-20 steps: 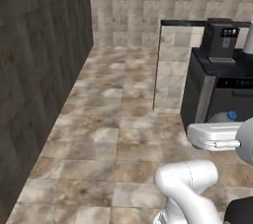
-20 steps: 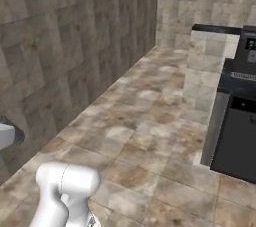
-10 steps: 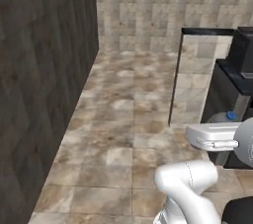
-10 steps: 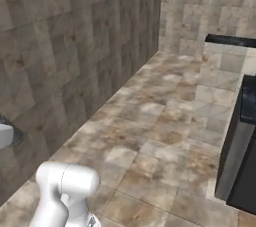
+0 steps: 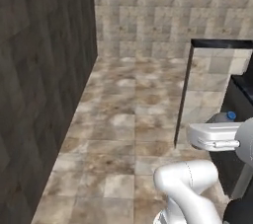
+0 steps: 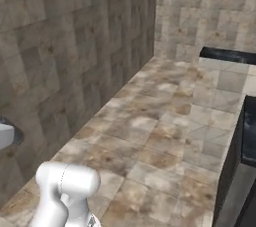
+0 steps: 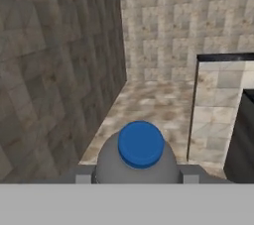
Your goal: Move the drinks to the dining counter.
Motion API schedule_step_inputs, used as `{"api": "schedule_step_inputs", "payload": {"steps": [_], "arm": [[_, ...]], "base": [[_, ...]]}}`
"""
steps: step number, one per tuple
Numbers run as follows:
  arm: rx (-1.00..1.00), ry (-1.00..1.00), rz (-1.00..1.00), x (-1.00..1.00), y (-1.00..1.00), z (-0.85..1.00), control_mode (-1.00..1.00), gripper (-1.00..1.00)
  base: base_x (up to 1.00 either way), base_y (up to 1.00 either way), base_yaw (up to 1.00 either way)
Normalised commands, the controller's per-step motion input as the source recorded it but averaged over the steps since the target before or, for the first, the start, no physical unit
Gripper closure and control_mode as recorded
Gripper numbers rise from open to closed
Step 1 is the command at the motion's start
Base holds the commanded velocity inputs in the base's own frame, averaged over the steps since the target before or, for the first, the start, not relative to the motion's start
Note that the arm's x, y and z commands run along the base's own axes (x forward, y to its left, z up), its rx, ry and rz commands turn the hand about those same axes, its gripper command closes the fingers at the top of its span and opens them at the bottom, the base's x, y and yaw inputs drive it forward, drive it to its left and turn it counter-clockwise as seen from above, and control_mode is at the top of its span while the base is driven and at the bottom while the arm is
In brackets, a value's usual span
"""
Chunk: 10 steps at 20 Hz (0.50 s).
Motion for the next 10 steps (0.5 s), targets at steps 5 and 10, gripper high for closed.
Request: {"api": "schedule_step_inputs", "payload": {"steps": [5,10], "arm": [[0.00,0.00,0.00,0.00,0.00,0.00,1.00,1.00],[0.00,0.00,0.00,0.00,0.00,0.00,1.00,1.00]], "base": [[1.00,0.05,0.00],[1.00,0.12,0.00]]}}
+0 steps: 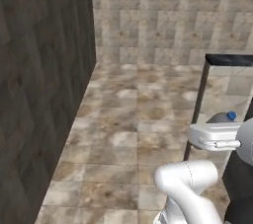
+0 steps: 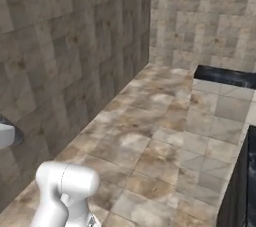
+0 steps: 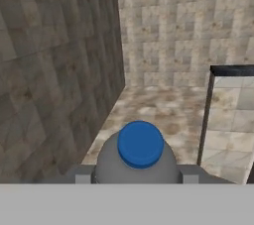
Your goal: Move the drinks to the dining counter.
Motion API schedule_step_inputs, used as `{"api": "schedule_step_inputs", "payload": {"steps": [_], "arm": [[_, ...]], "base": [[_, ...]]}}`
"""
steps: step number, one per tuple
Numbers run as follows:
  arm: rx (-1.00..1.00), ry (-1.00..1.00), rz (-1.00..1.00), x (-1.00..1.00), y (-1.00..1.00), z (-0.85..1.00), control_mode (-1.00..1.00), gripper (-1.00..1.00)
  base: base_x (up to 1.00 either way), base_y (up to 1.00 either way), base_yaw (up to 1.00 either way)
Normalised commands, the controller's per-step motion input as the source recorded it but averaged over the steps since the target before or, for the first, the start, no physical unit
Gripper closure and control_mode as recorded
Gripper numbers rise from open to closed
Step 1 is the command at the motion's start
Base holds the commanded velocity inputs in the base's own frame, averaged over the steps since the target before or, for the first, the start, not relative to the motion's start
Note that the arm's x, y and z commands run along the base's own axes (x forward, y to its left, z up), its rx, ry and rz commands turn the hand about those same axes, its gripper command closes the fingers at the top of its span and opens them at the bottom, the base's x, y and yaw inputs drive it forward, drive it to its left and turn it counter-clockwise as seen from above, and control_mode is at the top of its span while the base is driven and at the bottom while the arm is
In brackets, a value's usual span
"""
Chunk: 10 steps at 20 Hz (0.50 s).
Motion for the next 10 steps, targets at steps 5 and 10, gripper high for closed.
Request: {"api": "schedule_step_inputs", "payload": {"steps": [5,10], "arm": [[0.00,0.00,0.00,0.00,0.00,0.00,1.00,1.00],[0.00,0.00,0.00,0.00,0.00,0.00,1.00,1.00]], "base": [[1.00,0.14,0.00],[1.00,0.18,0.00]]}}
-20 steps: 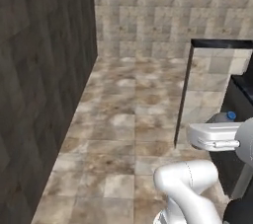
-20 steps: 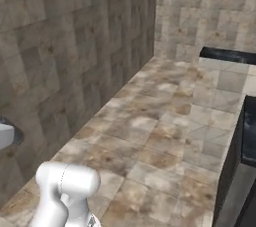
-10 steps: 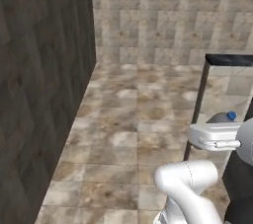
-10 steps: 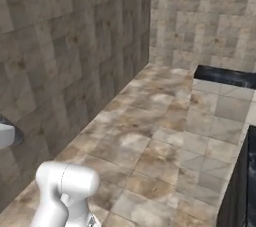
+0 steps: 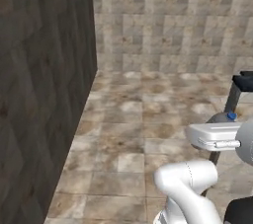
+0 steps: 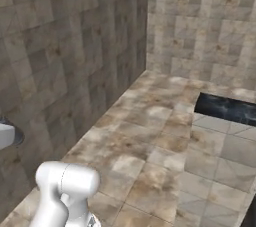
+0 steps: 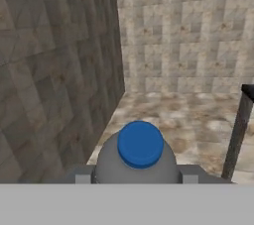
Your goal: Move the drinks to the dining counter.
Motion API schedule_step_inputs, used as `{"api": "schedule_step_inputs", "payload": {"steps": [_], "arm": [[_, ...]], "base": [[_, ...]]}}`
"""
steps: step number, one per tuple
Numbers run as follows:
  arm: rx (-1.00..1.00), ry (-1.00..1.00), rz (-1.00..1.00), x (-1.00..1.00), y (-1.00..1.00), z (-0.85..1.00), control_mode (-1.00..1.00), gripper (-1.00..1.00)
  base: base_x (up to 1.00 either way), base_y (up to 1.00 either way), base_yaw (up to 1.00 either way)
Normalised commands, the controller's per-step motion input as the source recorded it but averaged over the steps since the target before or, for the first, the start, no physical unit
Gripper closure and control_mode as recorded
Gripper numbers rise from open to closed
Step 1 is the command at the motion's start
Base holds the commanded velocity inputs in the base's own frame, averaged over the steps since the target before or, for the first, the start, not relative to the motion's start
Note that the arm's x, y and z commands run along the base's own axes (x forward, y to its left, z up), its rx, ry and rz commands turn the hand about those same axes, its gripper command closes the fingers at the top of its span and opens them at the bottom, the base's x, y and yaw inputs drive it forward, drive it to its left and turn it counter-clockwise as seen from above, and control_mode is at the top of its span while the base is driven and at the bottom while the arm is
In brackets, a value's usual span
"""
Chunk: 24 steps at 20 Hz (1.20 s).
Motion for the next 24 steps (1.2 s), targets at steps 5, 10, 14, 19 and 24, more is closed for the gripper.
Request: {"api": "schedule_step_inputs", "payload": {"steps": [5,10,14,19,24], "arm": [[0.00,0.00,0.00,0.00,0.00,0.00,1.00,1.00],[0.00,0.00,0.00,0.00,0.00,0.00,1.00,1.00],[0.00,0.00,0.00,0.00,0.00,0.00,1.00,1.00],[0.00,0.00,0.00,0.00,0.00,0.00,1.00,1.00],[0.00,0.00,0.00,0.00,0.00,0.00,1.00,1.00]], "base": [[1.00,0.16,0.00],[1.00,0.09,0.00],[1.00,0.03,0.00],[1.00,0.00,-0.01],[1.00,0.00,-0.06]]}}
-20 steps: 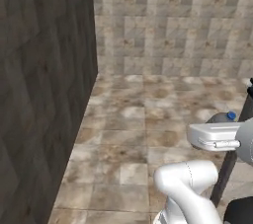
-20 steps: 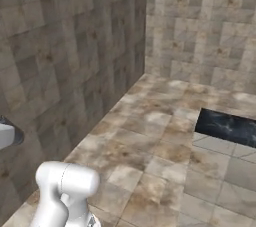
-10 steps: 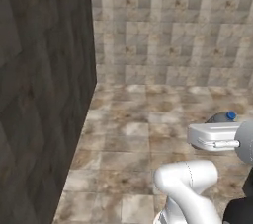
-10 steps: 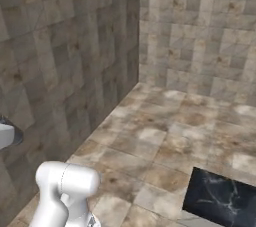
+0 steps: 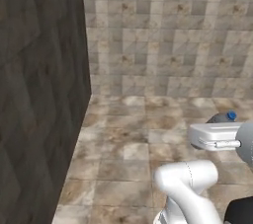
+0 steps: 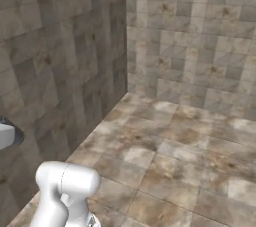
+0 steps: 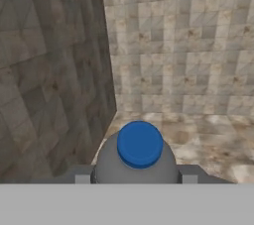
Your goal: Move the drinks to the dining counter.
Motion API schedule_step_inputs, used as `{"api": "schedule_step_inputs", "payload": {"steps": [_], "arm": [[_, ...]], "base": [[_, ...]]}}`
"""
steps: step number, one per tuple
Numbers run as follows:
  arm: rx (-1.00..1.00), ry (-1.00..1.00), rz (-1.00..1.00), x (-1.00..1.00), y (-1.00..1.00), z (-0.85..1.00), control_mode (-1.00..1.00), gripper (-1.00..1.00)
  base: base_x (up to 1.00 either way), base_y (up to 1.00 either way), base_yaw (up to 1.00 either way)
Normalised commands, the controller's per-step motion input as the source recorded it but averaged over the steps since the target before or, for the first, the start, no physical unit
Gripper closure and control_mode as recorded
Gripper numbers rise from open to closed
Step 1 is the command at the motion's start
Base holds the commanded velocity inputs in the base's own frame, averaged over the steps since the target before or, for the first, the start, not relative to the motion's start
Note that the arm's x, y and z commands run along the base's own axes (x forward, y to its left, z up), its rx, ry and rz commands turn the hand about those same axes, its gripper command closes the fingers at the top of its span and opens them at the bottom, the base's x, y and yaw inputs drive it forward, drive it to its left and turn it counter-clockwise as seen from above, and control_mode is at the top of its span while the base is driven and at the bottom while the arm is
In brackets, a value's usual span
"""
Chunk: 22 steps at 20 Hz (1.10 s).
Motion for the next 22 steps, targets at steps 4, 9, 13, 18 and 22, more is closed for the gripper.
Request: {"api": "schedule_step_inputs", "payload": {"steps": [4,9,13,18,22], "arm": [[0.00,0.00,0.00,0.00,0.00,0.00,1.00,1.00],[0.00,0.00,0.00,0.00,0.00,0.00,1.00,1.00],[0.00,0.00,0.00,0.00,0.00,0.00,1.00,1.00],[0.00,0.00,0.00,0.00,0.00,0.00,1.00,1.00],[0.00,0.00,0.00,0.00,0.00,0.00,1.00,1.00]], "base": [[1.00,0.00,-0.10],[1.00,0.00,-0.21],[0.95,0.00,-0.32],[0.78,0.06,-0.37],[0.59,0.12,-0.43]]}}
